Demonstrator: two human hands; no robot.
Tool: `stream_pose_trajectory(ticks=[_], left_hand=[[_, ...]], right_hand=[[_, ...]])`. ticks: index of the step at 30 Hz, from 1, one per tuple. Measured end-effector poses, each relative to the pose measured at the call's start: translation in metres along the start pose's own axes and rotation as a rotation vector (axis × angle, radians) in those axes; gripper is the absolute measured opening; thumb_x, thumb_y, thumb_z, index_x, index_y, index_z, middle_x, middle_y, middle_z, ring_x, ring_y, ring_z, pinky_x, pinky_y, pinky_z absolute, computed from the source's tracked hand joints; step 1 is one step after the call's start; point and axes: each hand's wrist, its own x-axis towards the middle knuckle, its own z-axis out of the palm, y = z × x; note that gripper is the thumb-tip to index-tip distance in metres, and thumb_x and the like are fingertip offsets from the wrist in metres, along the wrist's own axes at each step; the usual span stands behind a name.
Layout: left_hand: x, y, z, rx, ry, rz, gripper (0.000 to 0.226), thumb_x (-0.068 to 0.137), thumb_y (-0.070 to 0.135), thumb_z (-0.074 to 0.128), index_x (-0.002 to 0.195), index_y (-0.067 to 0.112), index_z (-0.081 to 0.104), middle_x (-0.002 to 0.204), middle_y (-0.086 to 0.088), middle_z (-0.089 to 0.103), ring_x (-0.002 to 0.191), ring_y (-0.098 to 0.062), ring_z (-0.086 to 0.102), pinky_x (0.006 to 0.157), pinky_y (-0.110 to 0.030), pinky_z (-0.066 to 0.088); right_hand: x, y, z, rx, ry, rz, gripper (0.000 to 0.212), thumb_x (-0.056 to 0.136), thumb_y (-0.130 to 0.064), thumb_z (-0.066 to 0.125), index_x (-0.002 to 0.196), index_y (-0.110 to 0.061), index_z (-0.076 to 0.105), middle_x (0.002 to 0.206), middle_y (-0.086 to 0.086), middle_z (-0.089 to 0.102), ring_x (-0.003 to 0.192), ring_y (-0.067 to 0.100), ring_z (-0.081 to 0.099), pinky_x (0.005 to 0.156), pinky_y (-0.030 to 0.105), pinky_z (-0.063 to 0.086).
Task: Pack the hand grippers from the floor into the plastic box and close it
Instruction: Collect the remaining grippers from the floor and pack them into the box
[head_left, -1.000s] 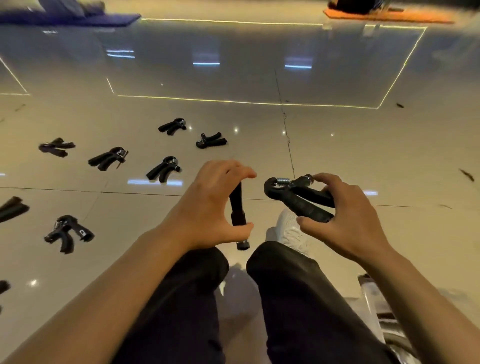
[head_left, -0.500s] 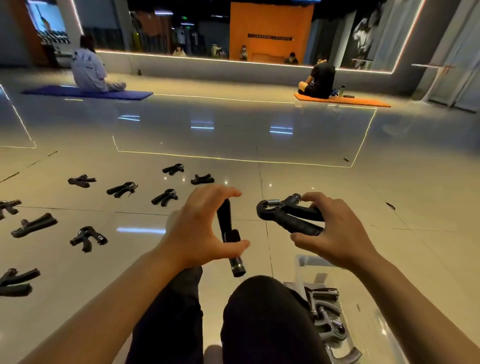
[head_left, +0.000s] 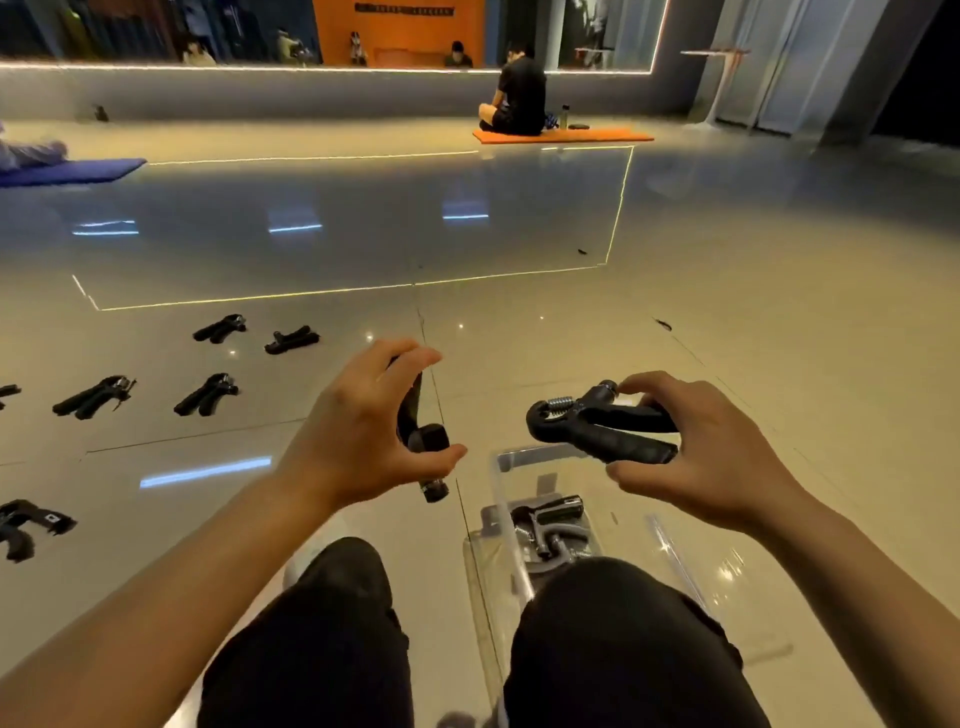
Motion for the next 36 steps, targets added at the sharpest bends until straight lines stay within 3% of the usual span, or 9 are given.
stream_pose_trajectory(ticks=[3, 9, 15, 18, 20, 23, 31, 34, 36], left_hand=[[0.005, -0.012, 0.034, -0.068, -0.048, -0.035, 0.075, 0.068, 0.061, 0.061, 0.121, 0.008, 0.052, 0.116, -0.012, 0.056, 0.102, -0.024, 0.055, 0.084, -0.027, 0.045], [-0.042, -0.028, 0.134, -0.181, -0.183, -0.14, 0.075, 0.064, 0.06, 0.061, 0.12, 0.01, 0.055, 0.116, -0.009, 0.057, 0.106, -0.023, 0.054, 0.09, -0.026, 0.04], [-0.1, -0.044, 0.235, -0.239, -0.35, -0.257, 0.072, 0.062, 0.063, 0.058, 0.111, 0.01, 0.06, 0.115, -0.009, 0.056, 0.108, -0.019, 0.048, 0.09, -0.027, 0.038], [-0.123, -0.047, 0.272, -0.29, -0.424, -0.309, 0.07, 0.061, 0.062, 0.06, 0.109, 0.011, 0.06, 0.115, -0.008, 0.054, 0.107, -0.02, 0.049, 0.089, -0.027, 0.038], [-0.136, -0.044, 0.291, -0.328, -0.434, -0.324, 0.07, 0.062, 0.06, 0.061, 0.11, 0.01, 0.059, 0.115, -0.009, 0.054, 0.107, -0.018, 0.047, 0.089, -0.027, 0.037], [-0.144, -0.037, 0.314, -0.386, -0.409, -0.339, 0.071, 0.062, 0.057, 0.064, 0.115, 0.011, 0.057, 0.121, -0.009, 0.049, 0.111, -0.019, 0.045, 0.09, -0.029, 0.039], [-0.156, -0.021, 0.319, -0.368, -0.351, -0.3, 0.073, 0.071, 0.057, 0.058, 0.13, 0.017, 0.039, 0.131, -0.009, 0.033, 0.115, -0.022, 0.042, 0.083, -0.03, 0.045], [-0.171, -0.02, 0.318, -0.343, -0.335, -0.269, 0.068, 0.08, 0.062, 0.049, 0.13, 0.017, 0.037, 0.131, -0.012, 0.032, 0.114, -0.026, 0.042, 0.086, -0.034, 0.043], [-0.173, -0.019, 0.319, -0.337, -0.317, -0.292, 0.073, 0.076, 0.059, 0.054, 0.131, 0.015, 0.035, 0.132, -0.012, 0.032, 0.116, -0.027, 0.042, 0.087, -0.037, 0.044]], right_hand=[[0.003, 0.028, 0.022, 0.012, -0.044, 0.073, 0.07, 0.054, -0.052, 0.062, 0.12, -0.033, 0.049, 0.095, -0.011, 0.05, 0.092, 0.014, 0.048, 0.069, 0.027, 0.037], [0.003, 0.082, 0.1, -0.008, -0.251, 0.154, 0.069, 0.056, -0.052, 0.061, 0.122, -0.033, 0.049, 0.096, -0.012, 0.049, 0.094, 0.012, 0.044, 0.069, 0.026, 0.034], [-0.017, 0.135, 0.169, -0.013, -0.44, 0.238, 0.067, 0.062, -0.051, 0.067, 0.125, -0.037, 0.046, 0.108, -0.014, 0.049, 0.104, 0.011, 0.043, 0.079, 0.029, 0.034], [-0.03, 0.157, 0.189, 0.025, -0.631, 0.269, 0.072, 0.062, -0.053, 0.068, 0.127, -0.044, 0.037, 0.116, -0.015, 0.047, 0.11, 0.009, 0.04, 0.087, 0.03, 0.038], [-0.036, 0.172, 0.196, 0.045, -0.797, 0.252, 0.075, 0.058, -0.057, 0.062, 0.126, -0.051, 0.03, 0.123, -0.016, 0.044, 0.114, 0.006, 0.036, 0.094, 0.03, 0.039], [-0.037, 0.188, 0.21, 0.046, -0.946, 0.2, 0.082, 0.061, -0.04, 0.072, 0.13, -0.046, 0.03, 0.123, -0.02, 0.037, 0.116, 0.003, 0.032, 0.096, 0.025, 0.035], [-0.026, 0.203, 0.231, -0.088, -1.113, -0.081, 0.086, 0.065, -0.026, 0.072, 0.139, -0.035, 0.029, 0.126, -0.015, 0.037, 0.114, 0.002, 0.028, 0.092, 0.015, 0.025], [-0.023, 0.206, 0.234, -0.093, -1.14, -0.128, 0.084, 0.066, -0.027, 0.075, 0.138, -0.034, 0.031, 0.128, -0.015, 0.038, 0.117, 0.003, 0.029, 0.099, 0.019, 0.028], [-0.021, 0.208, 0.241, -0.121, -1.167, -0.151, 0.084, 0.067, -0.028, 0.075, 0.139, -0.033, 0.031, 0.132, -0.013, 0.037, 0.121, 0.006, 0.028, 0.105, 0.023, 0.028]])
